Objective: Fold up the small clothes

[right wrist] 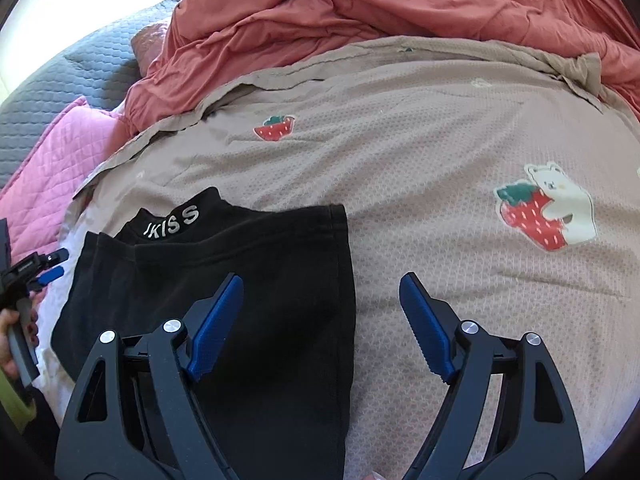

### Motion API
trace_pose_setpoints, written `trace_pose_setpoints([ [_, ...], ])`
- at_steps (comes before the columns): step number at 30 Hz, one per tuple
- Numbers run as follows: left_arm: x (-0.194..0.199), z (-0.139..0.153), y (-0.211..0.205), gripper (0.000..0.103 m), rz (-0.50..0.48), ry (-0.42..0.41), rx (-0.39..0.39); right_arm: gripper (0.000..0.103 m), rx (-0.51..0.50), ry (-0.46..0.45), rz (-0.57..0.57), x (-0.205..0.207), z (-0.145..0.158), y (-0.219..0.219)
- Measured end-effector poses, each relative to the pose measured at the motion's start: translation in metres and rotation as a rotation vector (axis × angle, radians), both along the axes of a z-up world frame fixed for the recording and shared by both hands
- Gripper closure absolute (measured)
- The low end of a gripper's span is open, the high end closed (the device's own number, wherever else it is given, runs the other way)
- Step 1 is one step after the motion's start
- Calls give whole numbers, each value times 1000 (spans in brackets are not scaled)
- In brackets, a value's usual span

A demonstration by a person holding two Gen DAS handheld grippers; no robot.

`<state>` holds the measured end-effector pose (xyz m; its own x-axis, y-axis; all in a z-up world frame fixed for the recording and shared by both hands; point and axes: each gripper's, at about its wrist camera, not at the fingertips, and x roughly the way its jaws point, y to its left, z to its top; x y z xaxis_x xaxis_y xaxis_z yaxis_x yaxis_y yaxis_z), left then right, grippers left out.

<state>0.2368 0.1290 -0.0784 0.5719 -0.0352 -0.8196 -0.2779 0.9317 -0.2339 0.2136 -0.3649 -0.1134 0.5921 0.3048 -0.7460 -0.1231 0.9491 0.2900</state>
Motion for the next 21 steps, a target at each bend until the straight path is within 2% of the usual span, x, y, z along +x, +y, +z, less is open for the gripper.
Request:
trace_pose_setpoints([
  [4, 18, -8, -16, 17, -65, 30, 49, 30, 1, 1, -2, 5, -1, 0],
  [9, 23, -14, -25, 20, -94, 20, 13, 30, -11, 10, 14, 12, -6, 6],
  [11, 26, -13, -30, 34, -119, 16, 18, 31, -13, 18, 13, 14, -10, 7],
  [13, 29, -15, -36, 60, -135, 35, 32, 33, -15, 20, 8, 16, -12, 7],
  [14, 30, -16, -39, 64, -137, 52, 42, 35, -17, 18, 6, 16, -13, 7],
  [16, 32, -20, -40, 87, -137, 78, 43, 45, -15, 15, 11, 16, -13, 8],
  [18, 28, -20, -40, 91, -139, 65, 44, 75, -10, 13, 23, 15, -13, 9],
  [21, 19, -13, -41, 94, -147, 32, 58, 92, 4, -1, 28, 14, -9, 8],
])
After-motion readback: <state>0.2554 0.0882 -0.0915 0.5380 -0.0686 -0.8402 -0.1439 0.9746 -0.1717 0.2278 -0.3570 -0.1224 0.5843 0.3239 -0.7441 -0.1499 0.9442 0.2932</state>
